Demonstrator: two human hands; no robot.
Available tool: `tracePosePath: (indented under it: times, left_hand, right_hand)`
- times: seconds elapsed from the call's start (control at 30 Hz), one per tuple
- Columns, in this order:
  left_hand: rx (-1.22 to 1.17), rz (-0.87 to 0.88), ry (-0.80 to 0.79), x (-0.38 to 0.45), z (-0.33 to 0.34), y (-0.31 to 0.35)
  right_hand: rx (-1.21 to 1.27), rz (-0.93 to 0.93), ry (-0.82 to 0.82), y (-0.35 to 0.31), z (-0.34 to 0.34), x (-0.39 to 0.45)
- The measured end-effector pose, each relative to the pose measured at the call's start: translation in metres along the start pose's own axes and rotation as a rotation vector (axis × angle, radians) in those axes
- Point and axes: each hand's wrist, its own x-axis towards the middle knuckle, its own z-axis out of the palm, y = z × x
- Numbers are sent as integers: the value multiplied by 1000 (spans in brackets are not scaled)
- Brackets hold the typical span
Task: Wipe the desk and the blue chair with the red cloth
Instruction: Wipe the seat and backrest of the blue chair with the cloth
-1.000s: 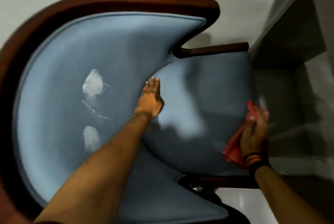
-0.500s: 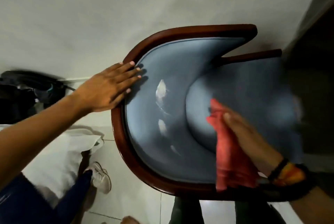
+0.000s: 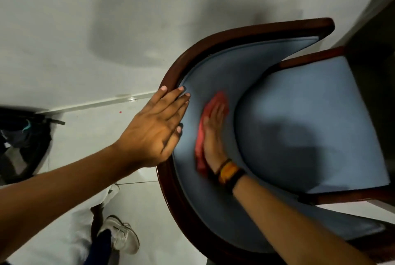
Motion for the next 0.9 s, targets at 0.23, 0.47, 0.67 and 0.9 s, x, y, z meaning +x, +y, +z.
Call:
tracePosePath:
  times: [0.23, 0.47, 0.67, 0.9]
  left_hand:
    - [2, 35, 29, 2, 3, -3]
    - [61, 66, -37, 5, -1, -5]
    - [29, 43, -3, 2, 5, -3]
    - [15, 36, -23, 3, 2, -4]
  right_hand:
    - [74, 120, -163, -4, 23, 3]
    - [-215, -121, -806, -8, -80, -150]
    - [2, 21, -65, -32, 36, 32]
    - [-43, -185, -224, -23, 19, -43]
